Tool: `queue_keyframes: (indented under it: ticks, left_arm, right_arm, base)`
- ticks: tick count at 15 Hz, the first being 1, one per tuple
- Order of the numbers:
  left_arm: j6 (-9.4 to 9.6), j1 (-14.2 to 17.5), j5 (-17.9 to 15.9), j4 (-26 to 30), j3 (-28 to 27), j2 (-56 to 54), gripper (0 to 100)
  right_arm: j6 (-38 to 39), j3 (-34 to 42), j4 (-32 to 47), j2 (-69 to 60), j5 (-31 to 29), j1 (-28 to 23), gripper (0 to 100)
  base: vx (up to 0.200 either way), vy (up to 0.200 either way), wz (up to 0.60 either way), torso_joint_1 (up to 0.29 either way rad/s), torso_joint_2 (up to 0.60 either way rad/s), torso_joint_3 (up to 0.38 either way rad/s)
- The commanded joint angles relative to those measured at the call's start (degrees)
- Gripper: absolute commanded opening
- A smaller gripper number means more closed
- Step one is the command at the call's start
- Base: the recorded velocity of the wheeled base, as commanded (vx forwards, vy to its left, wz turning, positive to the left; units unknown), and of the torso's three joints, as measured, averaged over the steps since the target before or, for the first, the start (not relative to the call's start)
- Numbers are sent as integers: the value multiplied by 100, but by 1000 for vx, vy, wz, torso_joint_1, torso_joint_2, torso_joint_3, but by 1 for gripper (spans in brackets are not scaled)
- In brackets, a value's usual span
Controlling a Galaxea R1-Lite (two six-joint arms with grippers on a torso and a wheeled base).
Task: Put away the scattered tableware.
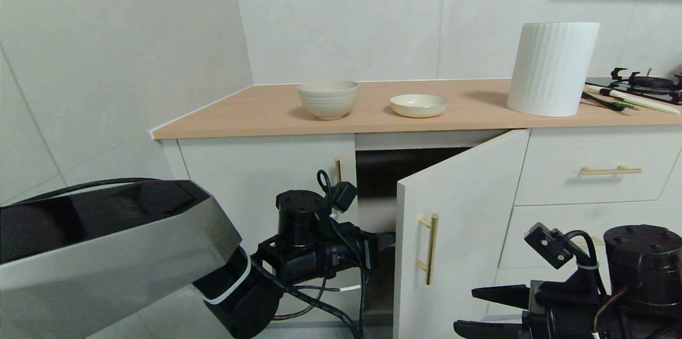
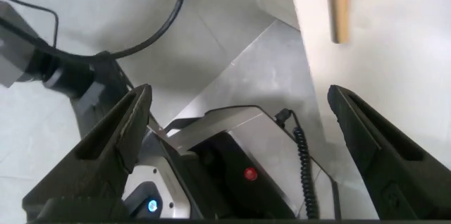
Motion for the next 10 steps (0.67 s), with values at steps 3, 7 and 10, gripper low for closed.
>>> queue_keyframes:
  ticks: [3, 7, 10]
  left_arm:
    - [-12, 12, 10, 306, -651, 339, 0]
    - [-12, -14, 10, 1009, -1293, 462, 0]
    - [-21, -93, 10, 1185, -1416, 454, 0]
  right_arm:
    - [-134, 19, -2, 10, 0, 26, 100]
    - [-134, 63, -2, 10, -8, 149, 100]
    - [-134, 71, -2, 1, -8, 149, 100]
  base:
    - [0, 0, 0, 0, 0, 0]
    - [0, 0, 0, 0, 0, 0]
    - [-67, 0, 0, -1, 1, 1]
